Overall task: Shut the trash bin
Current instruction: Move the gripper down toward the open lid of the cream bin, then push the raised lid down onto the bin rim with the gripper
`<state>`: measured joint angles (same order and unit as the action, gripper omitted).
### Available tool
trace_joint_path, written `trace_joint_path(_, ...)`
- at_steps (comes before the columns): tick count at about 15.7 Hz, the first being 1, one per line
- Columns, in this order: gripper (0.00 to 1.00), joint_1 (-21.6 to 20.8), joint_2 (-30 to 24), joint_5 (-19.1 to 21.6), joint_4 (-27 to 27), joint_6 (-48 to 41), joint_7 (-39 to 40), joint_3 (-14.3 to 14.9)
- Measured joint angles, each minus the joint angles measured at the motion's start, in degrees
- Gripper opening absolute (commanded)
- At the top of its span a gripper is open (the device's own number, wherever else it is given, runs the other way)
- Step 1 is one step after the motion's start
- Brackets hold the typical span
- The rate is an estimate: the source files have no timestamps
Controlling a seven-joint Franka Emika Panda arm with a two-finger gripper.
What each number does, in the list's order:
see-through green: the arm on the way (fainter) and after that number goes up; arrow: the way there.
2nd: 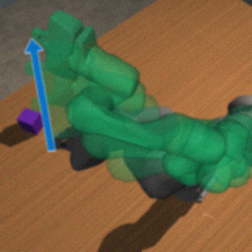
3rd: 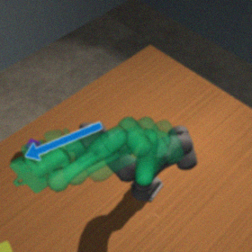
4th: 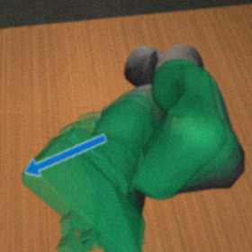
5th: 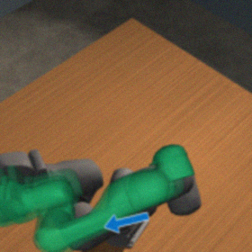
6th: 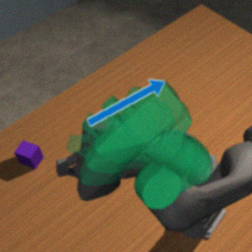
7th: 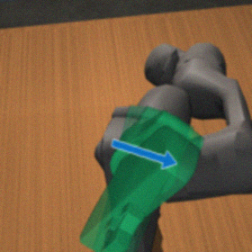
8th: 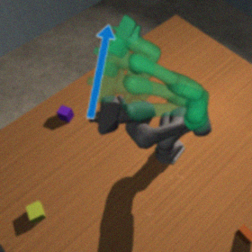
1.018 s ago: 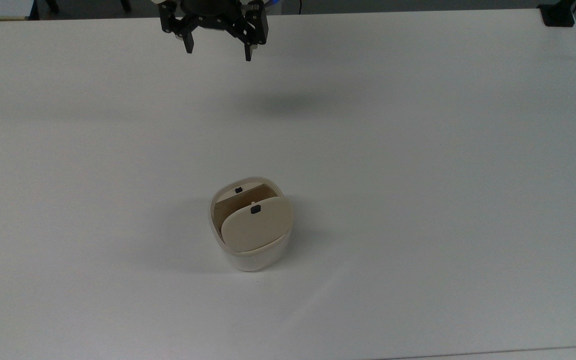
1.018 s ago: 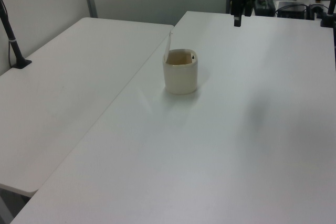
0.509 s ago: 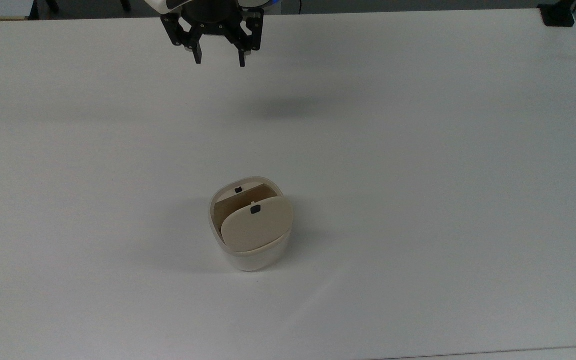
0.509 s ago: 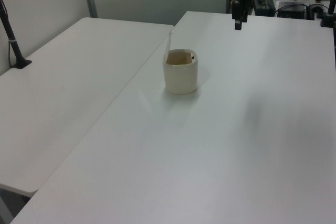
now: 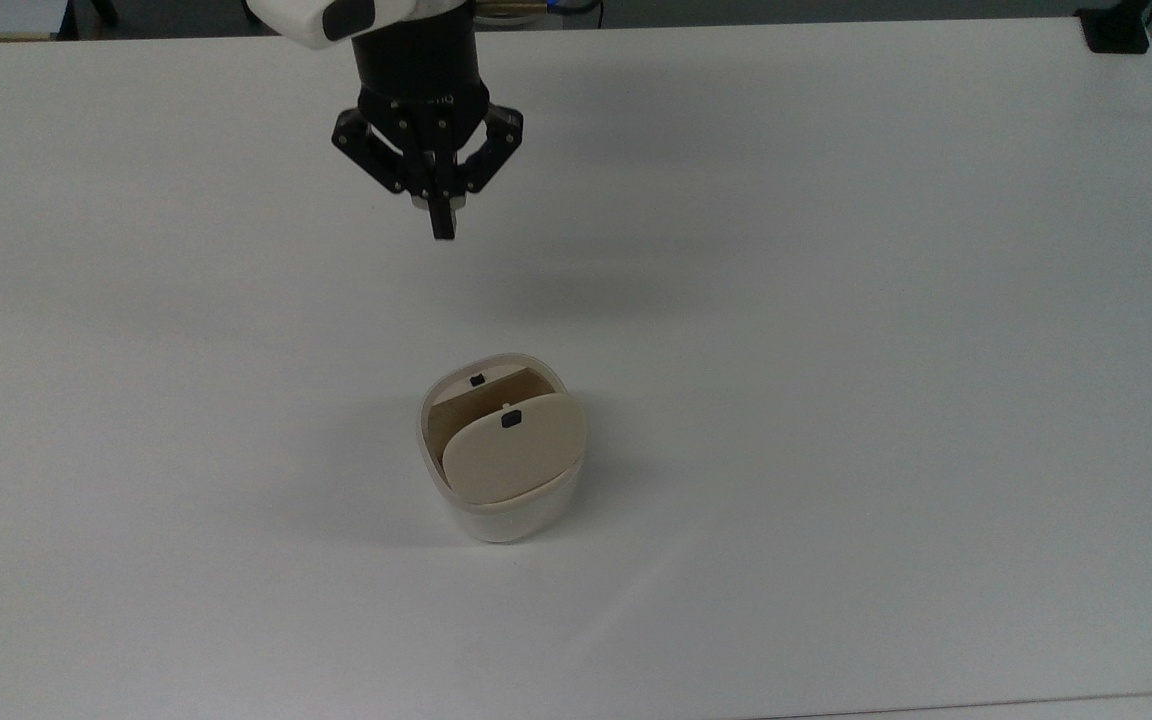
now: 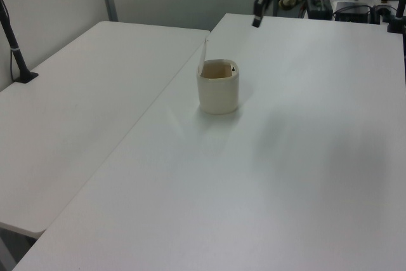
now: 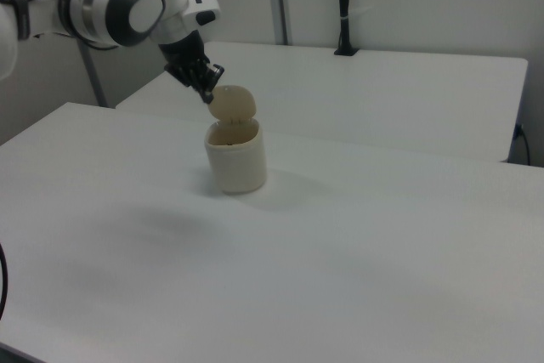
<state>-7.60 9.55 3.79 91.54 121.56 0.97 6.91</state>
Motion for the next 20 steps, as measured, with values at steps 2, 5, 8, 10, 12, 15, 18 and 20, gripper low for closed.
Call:
trace_joint_path(2, 0.00, -0.18, 2.92, 2.40, -1.25, 8.20, 0.00, -0.01)
trace_joint_path(5, 0.00, -0.41, 8.04, 3.51, -5.36, 16.33, -0.40, -0.08)
trace_joint_path(8, 0.00, -1.70, 12.44, 3.55, -9.69, 20.06, -1.42, -0.15)
trace_joint_path(10, 0.00, -2.68, 14.80, 3.55, -11.74, 22.36, -2.30, -0.17)
trace_joint_path(12, 0.00, -3.27, 16.63, 3.49, -12.94, 23.68, -2.53, -0.17)
trace_joint_path(15, 0.00, -3.33, 17.99, 2.12, -13.30, 23.77, -2.53, -0.16)
trace_joint_path(18, 0.00, -3.13, 17.91, -0.38, -13.40, 19.17, -2.23, -0.08)
trace_joint_path(20, 0.00, -3.07, 17.55, -0.61, -13.59, 12.82, 0.03, 0.07)
